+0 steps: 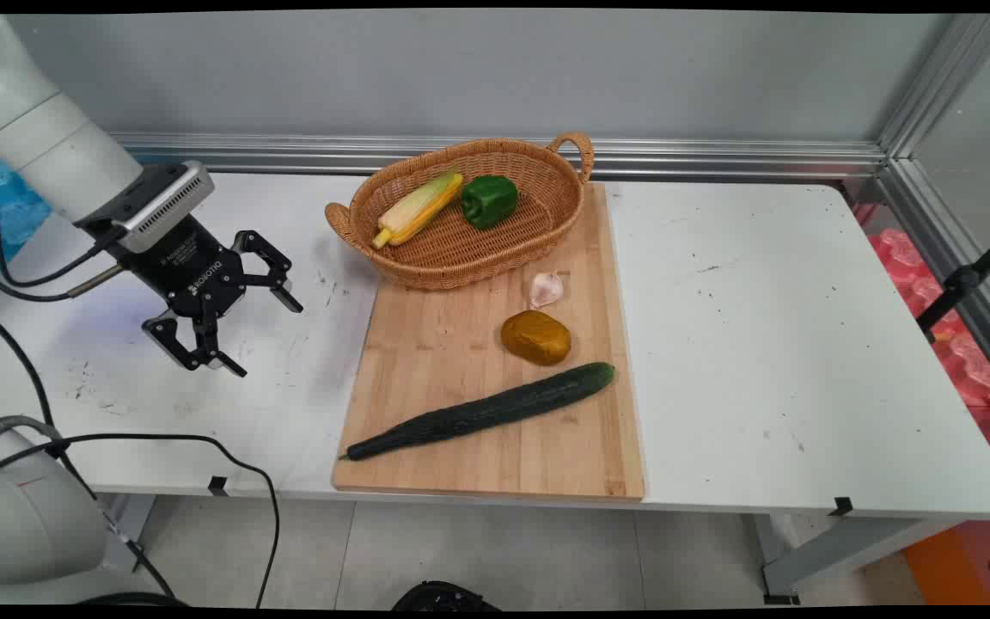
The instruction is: Pick up the potato from the cutting board
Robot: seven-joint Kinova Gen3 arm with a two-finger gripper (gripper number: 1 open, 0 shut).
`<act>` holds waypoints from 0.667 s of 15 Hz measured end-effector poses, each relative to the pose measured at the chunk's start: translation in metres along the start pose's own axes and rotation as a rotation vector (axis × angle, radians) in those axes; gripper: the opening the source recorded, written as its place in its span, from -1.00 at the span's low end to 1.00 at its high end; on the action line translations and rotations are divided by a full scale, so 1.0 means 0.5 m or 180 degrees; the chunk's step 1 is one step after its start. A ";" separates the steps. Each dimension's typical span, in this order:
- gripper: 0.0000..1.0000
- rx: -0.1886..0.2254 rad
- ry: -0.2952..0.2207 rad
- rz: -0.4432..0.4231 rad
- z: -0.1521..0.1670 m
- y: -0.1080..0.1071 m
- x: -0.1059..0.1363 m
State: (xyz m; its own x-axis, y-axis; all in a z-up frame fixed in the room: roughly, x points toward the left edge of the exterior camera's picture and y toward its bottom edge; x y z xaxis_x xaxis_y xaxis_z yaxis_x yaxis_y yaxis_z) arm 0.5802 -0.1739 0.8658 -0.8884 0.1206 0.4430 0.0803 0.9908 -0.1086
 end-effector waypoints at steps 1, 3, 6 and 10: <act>1.00 0.0006 0.0009 -0.0022 0.001 0.000 0.001; 1.00 0.0044 0.0053 -0.0127 0.003 -0.006 0.008; 1.00 0.0115 0.0143 -0.0319 0.008 -0.023 0.026; 1.00 0.0229 0.0310 -0.0639 0.023 -0.065 0.075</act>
State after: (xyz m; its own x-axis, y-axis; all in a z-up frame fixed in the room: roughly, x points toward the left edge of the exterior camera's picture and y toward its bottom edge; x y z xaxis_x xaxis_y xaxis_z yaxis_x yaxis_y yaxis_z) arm 0.5390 -0.2024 0.8755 -0.8352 -0.0696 0.5455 -0.1290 0.9891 -0.0713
